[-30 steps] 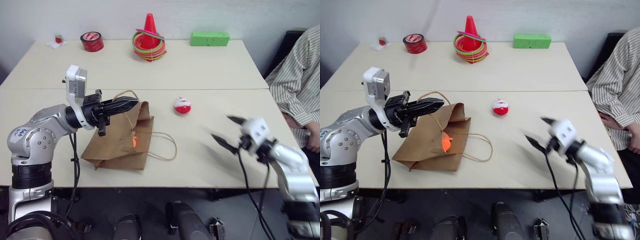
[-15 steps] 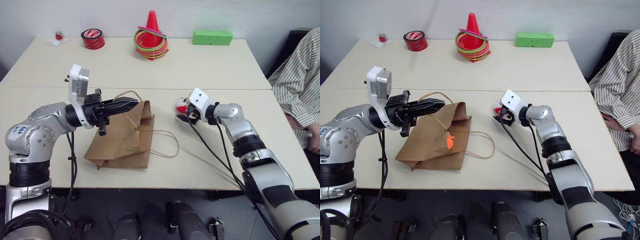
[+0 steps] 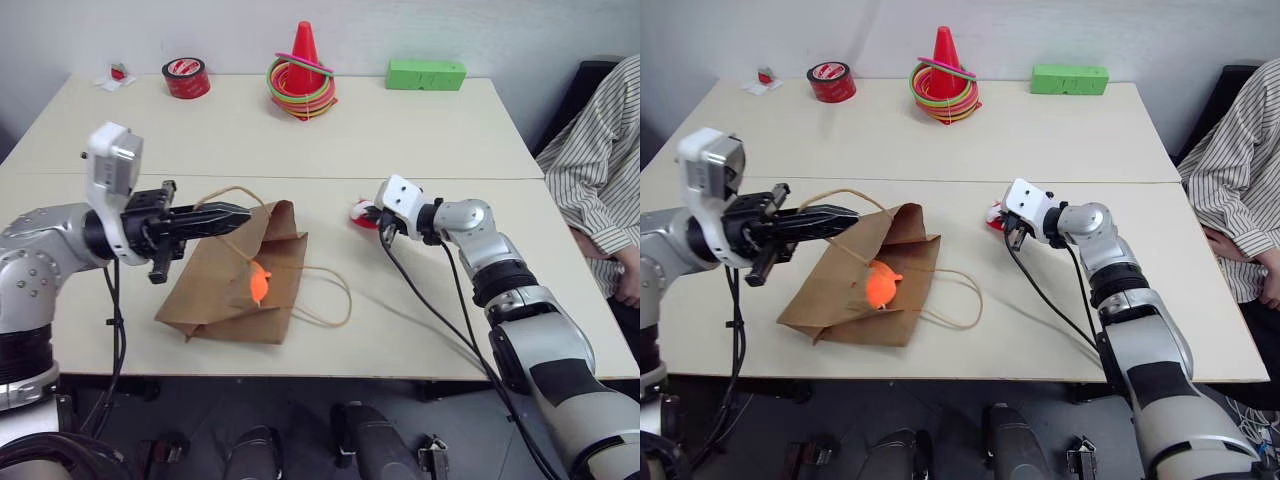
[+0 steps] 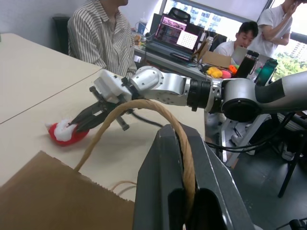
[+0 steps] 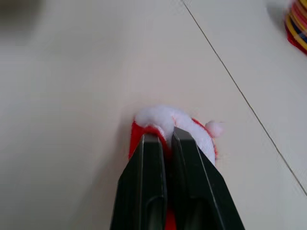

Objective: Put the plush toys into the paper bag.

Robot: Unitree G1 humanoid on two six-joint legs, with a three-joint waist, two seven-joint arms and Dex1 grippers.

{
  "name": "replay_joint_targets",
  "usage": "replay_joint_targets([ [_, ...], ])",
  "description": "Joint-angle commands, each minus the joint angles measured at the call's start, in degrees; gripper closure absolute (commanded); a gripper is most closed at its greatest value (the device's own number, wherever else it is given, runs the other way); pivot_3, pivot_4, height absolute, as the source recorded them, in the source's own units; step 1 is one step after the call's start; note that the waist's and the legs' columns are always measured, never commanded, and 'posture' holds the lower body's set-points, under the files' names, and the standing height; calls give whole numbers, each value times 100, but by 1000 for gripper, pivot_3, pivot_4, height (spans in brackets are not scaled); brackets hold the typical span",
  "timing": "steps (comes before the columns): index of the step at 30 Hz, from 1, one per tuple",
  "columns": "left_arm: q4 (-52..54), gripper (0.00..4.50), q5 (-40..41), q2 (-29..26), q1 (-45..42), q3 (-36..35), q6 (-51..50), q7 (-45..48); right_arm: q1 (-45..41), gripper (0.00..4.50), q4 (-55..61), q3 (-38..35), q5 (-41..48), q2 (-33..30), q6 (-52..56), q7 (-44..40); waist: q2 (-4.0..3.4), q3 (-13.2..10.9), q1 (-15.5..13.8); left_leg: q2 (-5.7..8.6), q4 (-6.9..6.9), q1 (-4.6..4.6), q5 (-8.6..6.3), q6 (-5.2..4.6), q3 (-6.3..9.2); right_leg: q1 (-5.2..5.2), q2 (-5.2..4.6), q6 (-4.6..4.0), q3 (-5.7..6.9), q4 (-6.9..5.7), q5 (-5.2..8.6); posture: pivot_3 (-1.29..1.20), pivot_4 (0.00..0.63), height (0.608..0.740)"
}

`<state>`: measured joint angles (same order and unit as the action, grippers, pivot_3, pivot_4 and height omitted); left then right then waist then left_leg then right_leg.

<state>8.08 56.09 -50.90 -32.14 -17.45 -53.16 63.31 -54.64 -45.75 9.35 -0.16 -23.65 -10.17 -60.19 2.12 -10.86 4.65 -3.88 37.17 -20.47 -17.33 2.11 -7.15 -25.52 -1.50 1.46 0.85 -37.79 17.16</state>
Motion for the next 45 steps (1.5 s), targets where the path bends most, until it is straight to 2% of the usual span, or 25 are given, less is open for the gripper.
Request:
replay_joint_targets([
  [1,-48,4500,158,-199,46,-244,-58,169,511,4477,2314,-22,1124,-37,1041,-1005,-3,-2,13,-2,1,0,0,0,0,-1,1,0,0,-1,0,0,150,740],
  [5,-73,4500,166,-245,81,-260,-94,211,1194,4477,4351,365,1725,4,2352,-1167,-5,-3,10,-6,2,2,-2,6,5,-2,2,-2,3,-6,1,0,150,740],
  [9,50,4500,305,-197,55,-228,-227,150,1384,4477,4810,784,1653,456,2780,-746,-2,-1,-2,-2,6,2,-2,5,9,0,-1,-3,7,-7,2,0,150,740],
  [14,139,4500,443,-231,-22,-170,-364,152,891,4477,3587,1018,977,1371,2207,180,0,-1,6,0,7,-1,-2,5,8,-2,-1,-5,7,-7,2,0,150,740],
  [17,211,4500,557,-288,-67,-121,-500,224,375,4477,2295,1001,507,1867,1405,814,0,-1,13,0,8,-1,-2,5,8,-3,-1,-6,7,-7,3,0,150,740],
  [20,247,4500,597,-349,-72,-78,-605,289,34,4477,1297,1118,172,2137,887,1029,3,0,14,0,4,-4,-2,4,9,-5,-1,-7,8,-4,3,0,150,740],
  [23,233,4500,591,-304,-118,-56,-612,250,-46,4477,571,1041,215,2433,755,887,5,1,15,0,4,-5,-4,1,8,-4,-3,-7,8,0,3,0,150,740],
  [27,283,4500,548,-223,-27,-94,-520,163,-2,3322,373,962,222,2393,664,562,5,1,19,-2,4,-7,-5,0,9,-5,-3,-7,8,-1,3,0,150,740],
  [31,341,4500,523,-192,127,-167,-440,83,97,1931,916,705,554,2133,980,144,5,1,13,-1,4,-7,-5,0,10,-4,-4,-7,8,-2,3,0,150,740],
  [33,382,4500,527,-175,197,-200,-399,46,231,1298,1562,431,1220,1783,1685,-616,5,1,4,-2,5,-8,-5,0,12,-4,-4,-7,10,-2,3,0,150,740],
  [35,418,4500,537,-163,237,-223,-383,14,330,559,2051,254,1696,1409,2429,-1130,5,0,-12,-1,5,-10,-6,-2,14,-4,-5,-6,11,-2,3,0,150,740],
  [37,446,4500,547,-167,260,-234,-373,-3,362,26,2295,175,1936,870,3339,-1466,5,0,-26,-1,6,-11,-7,-4,16,-3,-6,-6,12,0,3,0,150,740],
  [40,435,4500,528,-164,281,-231,-322,17,384,26,2133,563,1478,273,3784,-1537,5,1,-37,1,10,-10,-9,-7,17,-2,-8,-5,14,0,3,0,150,740],
  [45,450,4500,513,-101,295,-172,-213,3,330,26,1651,857,1116,562,4146,-1087,4,0,60,1,0,1,-8,-1,16,-6,2,-11,3,-7,6,0,150,740],
])
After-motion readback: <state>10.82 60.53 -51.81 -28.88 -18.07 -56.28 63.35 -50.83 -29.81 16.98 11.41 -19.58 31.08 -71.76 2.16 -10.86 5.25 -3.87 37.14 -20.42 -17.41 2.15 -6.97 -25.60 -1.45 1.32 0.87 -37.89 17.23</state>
